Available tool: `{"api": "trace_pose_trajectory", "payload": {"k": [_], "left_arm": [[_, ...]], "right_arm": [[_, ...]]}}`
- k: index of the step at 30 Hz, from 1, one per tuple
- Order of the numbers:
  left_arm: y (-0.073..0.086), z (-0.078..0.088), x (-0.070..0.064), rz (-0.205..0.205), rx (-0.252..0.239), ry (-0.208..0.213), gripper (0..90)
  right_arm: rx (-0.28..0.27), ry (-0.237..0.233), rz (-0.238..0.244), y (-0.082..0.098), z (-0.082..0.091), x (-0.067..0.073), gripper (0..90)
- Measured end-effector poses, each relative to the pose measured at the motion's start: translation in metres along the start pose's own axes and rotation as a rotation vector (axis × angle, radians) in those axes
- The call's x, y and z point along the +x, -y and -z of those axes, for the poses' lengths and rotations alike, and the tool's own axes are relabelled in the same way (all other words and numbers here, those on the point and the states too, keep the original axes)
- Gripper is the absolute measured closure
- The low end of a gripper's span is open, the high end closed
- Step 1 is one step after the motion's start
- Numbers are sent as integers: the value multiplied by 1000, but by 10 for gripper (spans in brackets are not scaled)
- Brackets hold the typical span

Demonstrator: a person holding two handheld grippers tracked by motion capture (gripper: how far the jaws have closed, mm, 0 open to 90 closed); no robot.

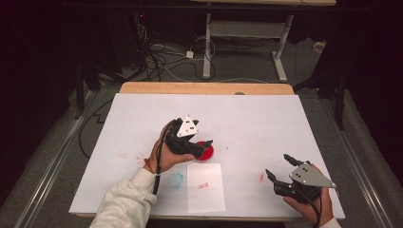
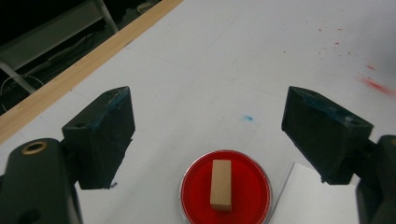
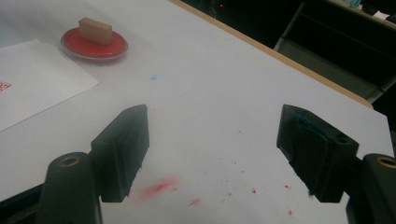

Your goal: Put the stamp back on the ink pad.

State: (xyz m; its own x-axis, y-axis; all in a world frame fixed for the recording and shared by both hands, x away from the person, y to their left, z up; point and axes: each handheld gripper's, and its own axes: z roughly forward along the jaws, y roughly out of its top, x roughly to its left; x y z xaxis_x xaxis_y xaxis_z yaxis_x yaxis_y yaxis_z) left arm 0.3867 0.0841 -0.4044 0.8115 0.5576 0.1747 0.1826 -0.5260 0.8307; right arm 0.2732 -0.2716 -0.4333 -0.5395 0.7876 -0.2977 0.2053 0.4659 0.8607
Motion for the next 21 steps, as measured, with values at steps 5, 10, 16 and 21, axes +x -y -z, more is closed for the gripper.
{"api": "trace_pose_trajectory", "payload": {"k": [5, 10, 16, 21], "left_arm": [[4, 1, -7, -48, -17, -59, 173], [7, 5, -11, -80, -51, -86, 173], [9, 12, -15, -106, -78, -106, 179], [11, 17, -17, -113, -77, -111, 179]], "right_arm": [[0, 1, -3, 0, 1, 0, 257], [-4, 0, -4, 0, 1, 0, 257], [-16, 2, -5, -1, 2, 0, 259], [-16, 2, -3, -2, 3, 1, 259]]}}
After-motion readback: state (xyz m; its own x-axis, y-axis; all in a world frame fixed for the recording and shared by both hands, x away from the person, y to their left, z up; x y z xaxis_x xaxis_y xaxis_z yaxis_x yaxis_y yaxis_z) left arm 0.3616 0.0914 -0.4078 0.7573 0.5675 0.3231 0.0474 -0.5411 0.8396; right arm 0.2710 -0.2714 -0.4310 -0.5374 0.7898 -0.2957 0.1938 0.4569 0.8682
